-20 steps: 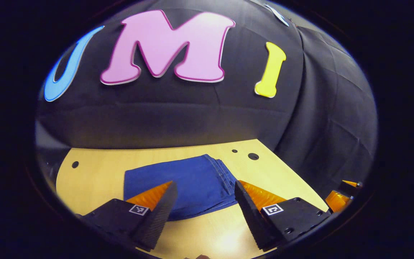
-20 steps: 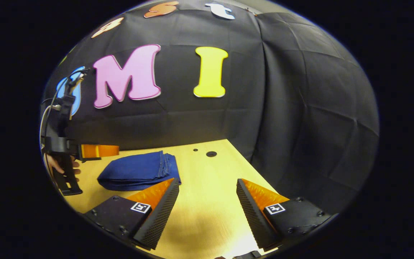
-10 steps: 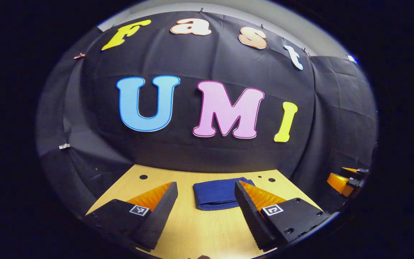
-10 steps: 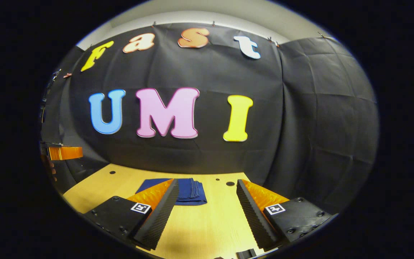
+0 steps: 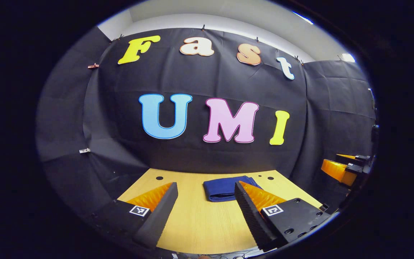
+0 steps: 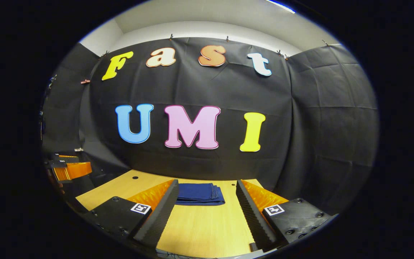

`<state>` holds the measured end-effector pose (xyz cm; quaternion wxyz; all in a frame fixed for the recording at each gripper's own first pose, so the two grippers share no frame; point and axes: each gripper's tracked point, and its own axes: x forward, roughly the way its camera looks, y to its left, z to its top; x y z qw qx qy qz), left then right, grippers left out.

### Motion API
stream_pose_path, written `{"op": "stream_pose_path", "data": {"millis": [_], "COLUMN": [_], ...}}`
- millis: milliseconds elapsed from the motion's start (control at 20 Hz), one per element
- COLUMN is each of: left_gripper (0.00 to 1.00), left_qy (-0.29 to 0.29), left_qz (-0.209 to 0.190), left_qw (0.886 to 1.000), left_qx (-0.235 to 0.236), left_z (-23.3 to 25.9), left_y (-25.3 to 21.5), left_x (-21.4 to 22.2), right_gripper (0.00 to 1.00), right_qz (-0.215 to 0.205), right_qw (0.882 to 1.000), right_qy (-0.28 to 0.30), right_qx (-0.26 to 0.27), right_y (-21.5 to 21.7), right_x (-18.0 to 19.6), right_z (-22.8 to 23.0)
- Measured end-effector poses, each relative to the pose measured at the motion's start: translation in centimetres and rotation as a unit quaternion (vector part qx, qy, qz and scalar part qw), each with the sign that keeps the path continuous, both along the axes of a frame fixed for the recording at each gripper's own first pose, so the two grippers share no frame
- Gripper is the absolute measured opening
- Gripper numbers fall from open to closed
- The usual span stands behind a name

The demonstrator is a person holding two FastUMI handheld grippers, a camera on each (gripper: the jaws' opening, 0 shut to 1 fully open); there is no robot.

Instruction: Grasp the waist and the cuffs of the jeans and fold them to make the two legs overlap; first hold the waist and fold one-third of the jeans toward the cuffs, then hold the cuffs and fold the remaining one-third in the same direction to finish folding.

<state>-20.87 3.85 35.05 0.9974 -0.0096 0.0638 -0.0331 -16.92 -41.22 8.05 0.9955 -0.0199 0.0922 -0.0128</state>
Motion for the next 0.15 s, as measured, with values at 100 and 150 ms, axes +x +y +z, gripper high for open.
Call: {"op": "stream_pose_path", "data": {"millis": [100, 150], "left_gripper": [0.98, 0.98], "left_qy": [0.001, 0.001], "left_qz": [0.004, 0.007], "left_qw": [1.000, 1.000], "left_qx": [0.004, 0.003], "left_z": [-0.08, 0.12], "left_y": [-0.16, -0.47], "left_x": [-0.96, -1.46], "right_gripper": [0.98, 0.98], "right_qz": [0.017, 0.025], "right_qw": [1.000, 1.000], "right_qy": [0.008, 0.011], "right_qx": [0.002, 0.003], "right_y": [0.61, 0.68], "right_x": [-0.32, -0.46], "right_z": [-0.18, -0.29]}}
